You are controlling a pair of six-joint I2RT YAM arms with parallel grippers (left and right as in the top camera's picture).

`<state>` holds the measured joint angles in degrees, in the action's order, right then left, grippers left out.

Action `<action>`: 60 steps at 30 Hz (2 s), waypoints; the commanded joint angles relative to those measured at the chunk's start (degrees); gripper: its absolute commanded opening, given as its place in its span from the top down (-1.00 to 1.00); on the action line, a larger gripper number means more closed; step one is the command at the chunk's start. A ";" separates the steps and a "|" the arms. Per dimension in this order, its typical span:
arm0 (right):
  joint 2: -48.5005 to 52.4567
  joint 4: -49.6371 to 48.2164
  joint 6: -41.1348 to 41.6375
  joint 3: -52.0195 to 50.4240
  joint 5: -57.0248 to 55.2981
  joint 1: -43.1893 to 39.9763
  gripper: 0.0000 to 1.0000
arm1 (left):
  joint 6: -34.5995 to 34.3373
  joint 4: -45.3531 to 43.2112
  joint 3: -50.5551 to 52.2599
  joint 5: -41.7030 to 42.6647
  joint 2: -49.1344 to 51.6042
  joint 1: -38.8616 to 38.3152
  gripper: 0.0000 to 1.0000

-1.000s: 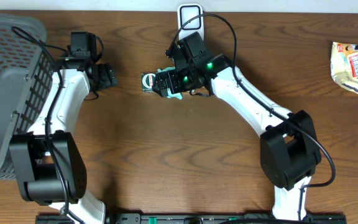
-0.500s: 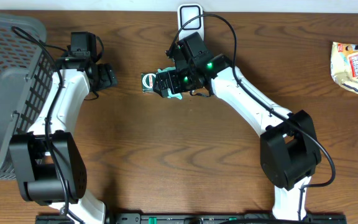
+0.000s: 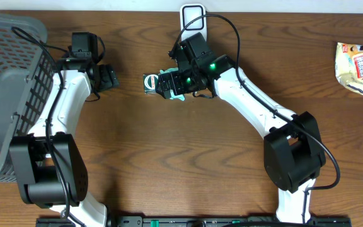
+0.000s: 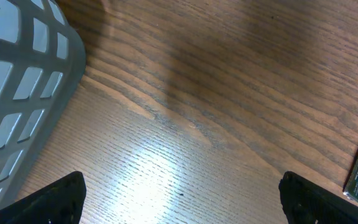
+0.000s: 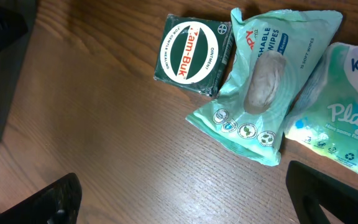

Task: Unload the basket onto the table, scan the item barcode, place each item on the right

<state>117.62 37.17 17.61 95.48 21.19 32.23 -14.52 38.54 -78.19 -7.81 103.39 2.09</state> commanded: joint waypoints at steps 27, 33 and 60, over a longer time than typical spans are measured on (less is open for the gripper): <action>0.02 -7.74 -12.83 -0.24 -1.64 -9.22 -0.98 | 0.76 0.00 0.33 -0.31 0.02 0.00 -0.95; 0.04 -8.63 -23.67 -0.24 -5.77 -12.35 -0.98 | 0.76 0.00 0.33 -0.31 0.02 0.00 -0.95; 3.54 -15.87 -28.52 -0.26 -13.09 -20.90 -0.93 | 0.76 0.00 0.33 -0.31 0.02 0.00 -0.95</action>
<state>119.17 21.67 -14.26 95.37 7.38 12.19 -14.52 38.52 -78.19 -7.81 103.39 2.09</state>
